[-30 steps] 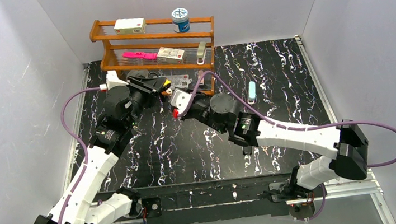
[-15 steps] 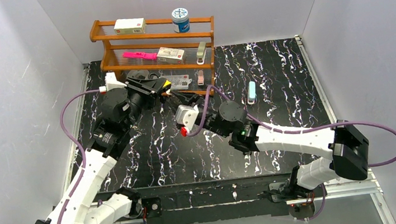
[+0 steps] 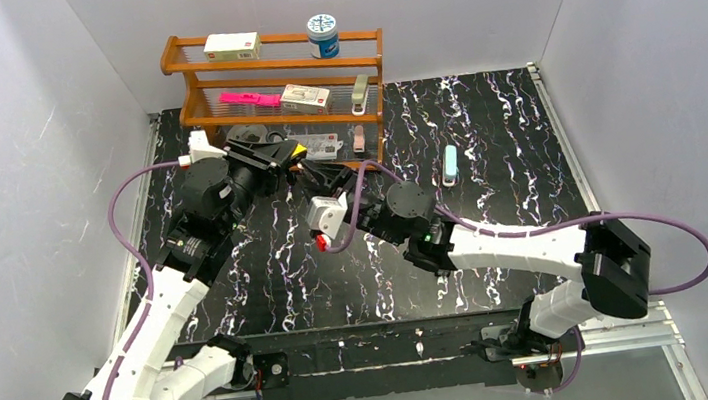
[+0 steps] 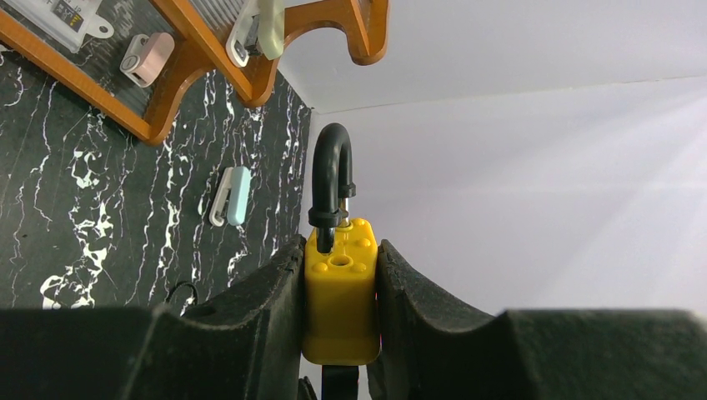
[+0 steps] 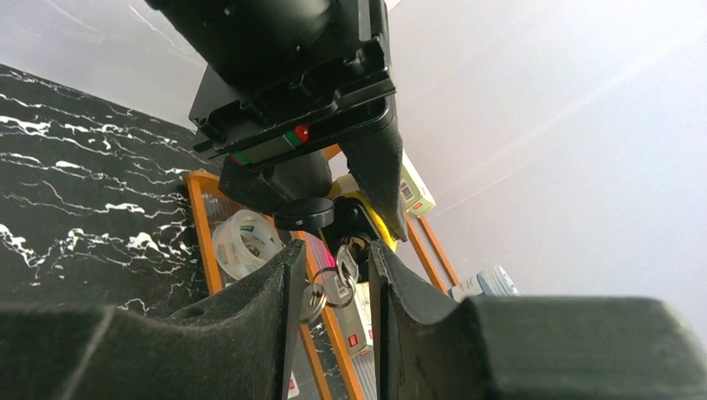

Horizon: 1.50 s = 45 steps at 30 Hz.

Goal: Unlock with the key

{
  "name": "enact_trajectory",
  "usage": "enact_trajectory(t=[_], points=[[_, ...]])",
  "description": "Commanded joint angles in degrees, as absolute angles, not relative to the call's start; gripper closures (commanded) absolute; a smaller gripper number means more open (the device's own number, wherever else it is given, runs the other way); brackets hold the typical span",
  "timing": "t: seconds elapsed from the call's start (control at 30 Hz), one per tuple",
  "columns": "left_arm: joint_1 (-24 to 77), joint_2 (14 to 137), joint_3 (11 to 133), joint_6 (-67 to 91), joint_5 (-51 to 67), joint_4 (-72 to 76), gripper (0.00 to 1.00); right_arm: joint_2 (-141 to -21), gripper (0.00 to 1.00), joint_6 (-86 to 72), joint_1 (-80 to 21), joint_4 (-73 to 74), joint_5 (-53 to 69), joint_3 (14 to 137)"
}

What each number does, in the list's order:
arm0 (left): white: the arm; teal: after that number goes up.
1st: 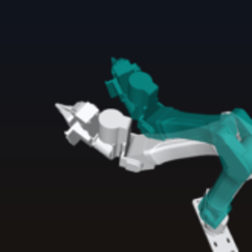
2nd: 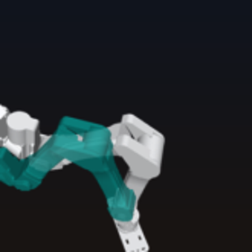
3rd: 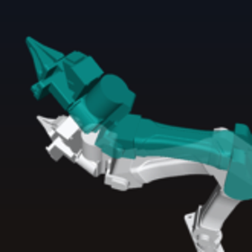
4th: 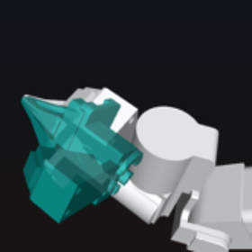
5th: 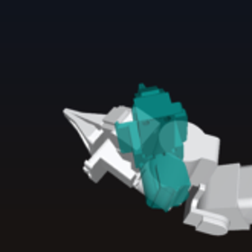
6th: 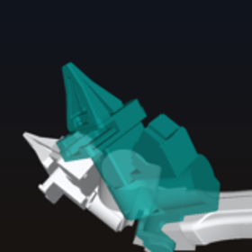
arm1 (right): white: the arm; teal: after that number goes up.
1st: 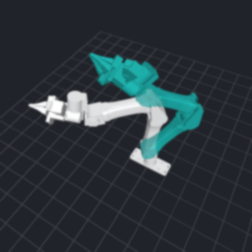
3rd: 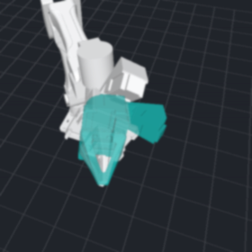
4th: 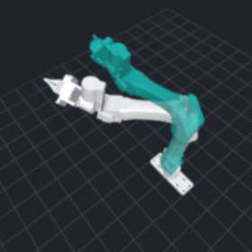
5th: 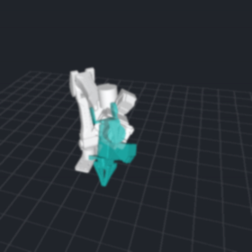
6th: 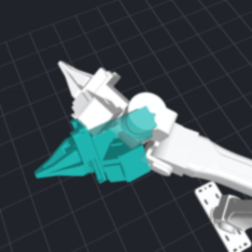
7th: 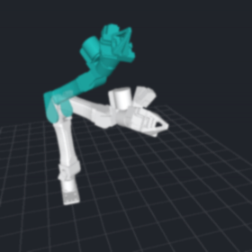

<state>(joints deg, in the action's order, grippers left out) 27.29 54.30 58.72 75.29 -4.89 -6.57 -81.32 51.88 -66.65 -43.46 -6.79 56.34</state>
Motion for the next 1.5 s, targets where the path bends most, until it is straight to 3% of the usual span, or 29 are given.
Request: enact_trajectory(t=[0.0, 0.53, 0.77, 0.9, 1.13, 1.47], points=[[27.5, 52.2, 59.2, 76.0, -4.8, -4.7, 1.0, -82.2, 0.59, 54.8, -66.6, -46.9, -8.4, 57.1], [27.5, 51.7, 58.4, 76.6, -4.5, -4.7, 1.0, -84.4, 0.79, 54.2, -65.8, -51.3, -14.9, 58.8], [27.5, 51.7, 58.6, 76.6, -4.5, -4.5, 1.0, -84.6, 0.98, 50.2, -65.4, -51.5, -17.9, 59.1], [27.5, 51.4, 58.2, 76.5, -4.3, -3.2, 1.0, -84.6, 0.99, 46.9, -65.4, -51.4, -19.7, 59.5], [27.5, 50.8, 55.8, 76.7, -3.4, 2.9, 1.0, -82.4, 0.99, 30.3, -65.4, -46.5, -22.3, 61.1], [27.5, 50.5, 51.4, 78.5, -1.2, 13.3, 1.0, -80.3, 0.99, -7.0, -65.3, -35.3, -29.5, 65.1]])
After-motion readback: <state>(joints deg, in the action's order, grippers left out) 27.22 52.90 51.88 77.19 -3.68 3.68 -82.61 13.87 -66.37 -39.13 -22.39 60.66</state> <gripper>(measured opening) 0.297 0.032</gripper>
